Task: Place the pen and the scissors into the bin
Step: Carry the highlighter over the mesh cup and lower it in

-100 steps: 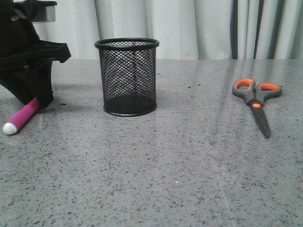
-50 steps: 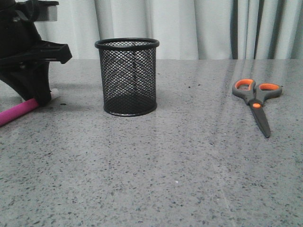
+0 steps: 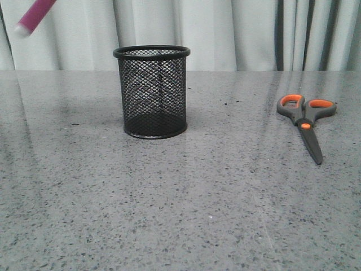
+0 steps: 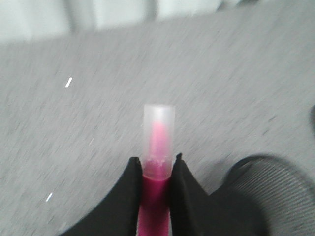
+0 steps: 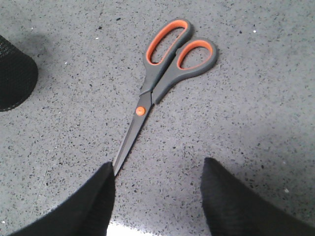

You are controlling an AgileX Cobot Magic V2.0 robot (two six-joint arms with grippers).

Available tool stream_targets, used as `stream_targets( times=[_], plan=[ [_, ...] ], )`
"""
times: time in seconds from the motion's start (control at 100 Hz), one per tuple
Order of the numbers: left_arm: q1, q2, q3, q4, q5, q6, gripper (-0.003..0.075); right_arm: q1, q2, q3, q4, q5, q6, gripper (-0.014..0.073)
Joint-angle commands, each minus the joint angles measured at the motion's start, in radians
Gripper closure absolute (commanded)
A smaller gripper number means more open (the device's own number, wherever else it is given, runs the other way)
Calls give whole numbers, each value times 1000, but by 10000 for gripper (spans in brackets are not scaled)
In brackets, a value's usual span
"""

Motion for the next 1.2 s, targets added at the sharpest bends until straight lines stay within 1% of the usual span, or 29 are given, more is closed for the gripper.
stream_targets(
  times=[0.0, 0.12, 0.21, 0.41, 0.6, 0.89, 1.02, 1.1, 1.19],
  plan=[
    [-59, -36, -28, -21, -164, -9, 740, -6, -4, -36, 15, -51, -11, 239],
    [-148, -7, -28, -21, -287, -9, 740, -6, -4, -36, 15, -51, -11, 239],
    [-185, 33, -28, -21, -361, -7, 740, -6, -4, -36, 15, -51, -11, 239],
    [-229, 120, -28, -22, -408, -7, 740, -6, -4, -36, 15, -46, -11, 239],
    [-257, 162, -28, -22, -391, -7, 740, -6, -4, -36, 15, -46, -11, 239],
    [-256, 172, -28, -22, -311, -7, 739, -6, -4, -36, 15, -44, -11, 239],
    [-252, 172, -28, -22, -295, -7, 739, -6, -4, -36, 15, -44, -11, 239],
    [-252, 172, -28, -22, -285, -7, 732, -6, -4, -36, 15, -44, -11, 239],
    [-252, 172, -28, -22, -272, -7, 689, -6, -4, -36, 15, -44, -11, 239]
  ],
)
